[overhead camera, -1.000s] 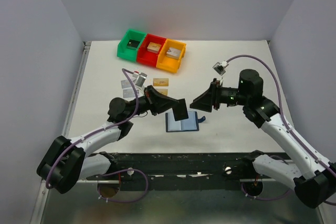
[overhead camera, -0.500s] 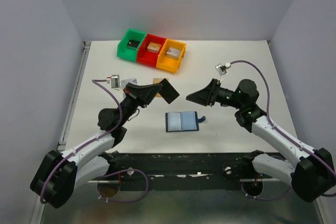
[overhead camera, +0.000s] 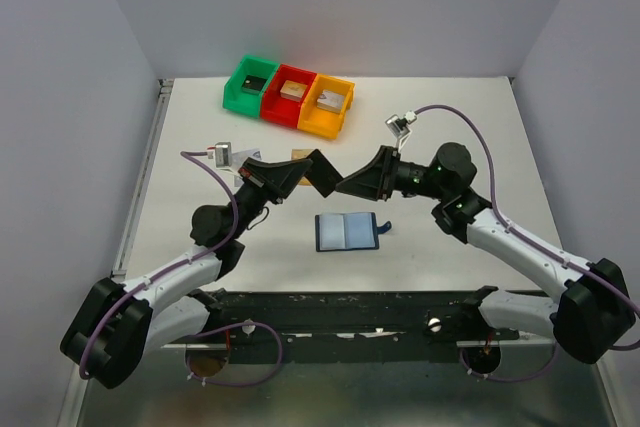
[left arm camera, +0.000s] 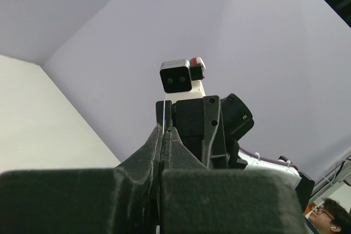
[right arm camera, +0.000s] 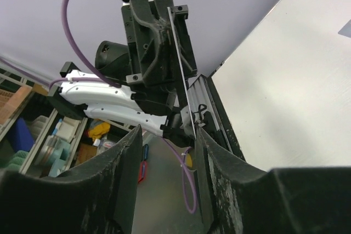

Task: Take the credit cards out of the card holder
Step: Place the credit card at the center of the board.

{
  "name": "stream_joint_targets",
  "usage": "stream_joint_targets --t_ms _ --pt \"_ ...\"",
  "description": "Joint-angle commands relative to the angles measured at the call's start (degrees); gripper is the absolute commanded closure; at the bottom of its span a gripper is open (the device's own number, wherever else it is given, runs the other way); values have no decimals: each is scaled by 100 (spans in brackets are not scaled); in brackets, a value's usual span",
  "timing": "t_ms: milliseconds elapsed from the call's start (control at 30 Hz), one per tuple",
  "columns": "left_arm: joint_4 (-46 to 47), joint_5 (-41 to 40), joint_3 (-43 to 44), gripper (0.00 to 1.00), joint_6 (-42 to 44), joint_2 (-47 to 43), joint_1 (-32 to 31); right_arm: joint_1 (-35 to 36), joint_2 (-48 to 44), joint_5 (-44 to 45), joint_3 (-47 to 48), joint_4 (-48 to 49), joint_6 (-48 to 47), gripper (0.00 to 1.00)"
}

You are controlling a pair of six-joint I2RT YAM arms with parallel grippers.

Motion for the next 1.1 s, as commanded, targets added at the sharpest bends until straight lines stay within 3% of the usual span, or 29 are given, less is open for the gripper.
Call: stream_joint_targets --t_ms 0,133,233,433,467,500,533,600,733,867,967,1067 --pt "437 -138 5 100 -46 28 -44 45 135 94 147 -71 -130 51" --pt "463 -138 -4 100 -46 55 -62 45 205 121 147 -63 -122 54" --pt "551 -129 -13 100 -72 116 -79 45 302 95 156 69 -51 63" --pt "604 -15 13 100 -90 213 -123 45 381 -2 147 342 28 98" --pt "578 46 22 100 -72 204 -132 45 364 -20 164 316 2 100" --pt "464 99 31 89 -20 161 -123 45 311 -2 156 202 -77 100" --pt "298 100 14 63 85 65 -89 19 241 33 199 -42 -217 100" --pt "-743 -101 -56 1 278 -478 69 -60 48 173 436 -1191 -743 100" --pt "-4037 -638 188 1 892 -1999 736 -551 73 418 1313 -3748 -2060 100" --pt "-6370 -910 873 1 1535 -2450 1203 -728 1098 1164 2665 -6357 -3528 100" --pt "-7330 -771 1252 1 1826 -2240 1265 -737 2179 1587 3764 -7416 -4215 100" --pt "-7351 -315 1183 1 1783 -2107 1283 -850 3234 1607 4749 -8286 -4638 100"
